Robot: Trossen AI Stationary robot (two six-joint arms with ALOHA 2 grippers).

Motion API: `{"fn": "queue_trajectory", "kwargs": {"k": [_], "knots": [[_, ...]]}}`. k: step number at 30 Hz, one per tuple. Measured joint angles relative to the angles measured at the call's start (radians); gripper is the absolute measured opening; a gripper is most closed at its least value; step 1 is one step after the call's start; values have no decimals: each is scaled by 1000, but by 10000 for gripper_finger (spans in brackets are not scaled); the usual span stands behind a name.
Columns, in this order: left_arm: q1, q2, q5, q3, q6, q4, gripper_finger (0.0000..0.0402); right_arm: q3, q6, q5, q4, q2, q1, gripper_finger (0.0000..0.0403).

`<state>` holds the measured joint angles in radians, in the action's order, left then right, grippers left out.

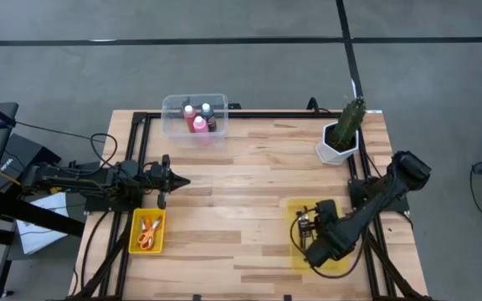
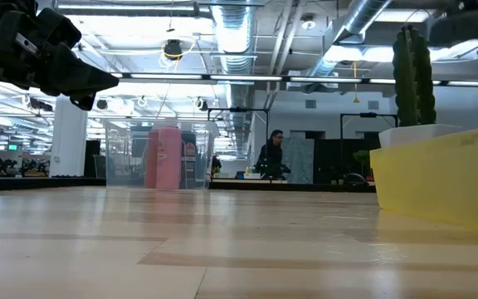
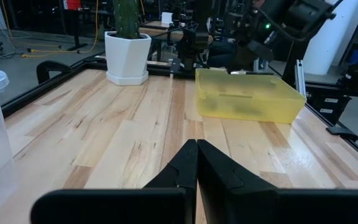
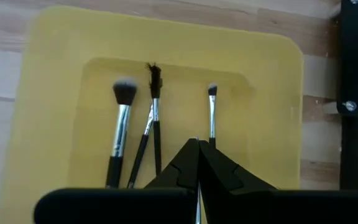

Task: Pick & Place Paint Supplies
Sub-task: Put the liner brush into the yellow bin

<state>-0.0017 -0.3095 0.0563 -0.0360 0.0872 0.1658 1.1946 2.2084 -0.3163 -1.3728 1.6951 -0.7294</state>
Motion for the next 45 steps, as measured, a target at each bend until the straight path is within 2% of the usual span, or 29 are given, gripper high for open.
{"fn": "queue_trajectory", "kwargs": {"k": [7,17,45], "knots": [[0,0,0,0,0,0,1,-87,0,-7,39,0,-9,0],[0,0,5,0,0,0,1,-187,0,-52,181,0,7,0],[0,0,1,0,0,0,1,-210,-9,-112,222,13,44,0]]}}
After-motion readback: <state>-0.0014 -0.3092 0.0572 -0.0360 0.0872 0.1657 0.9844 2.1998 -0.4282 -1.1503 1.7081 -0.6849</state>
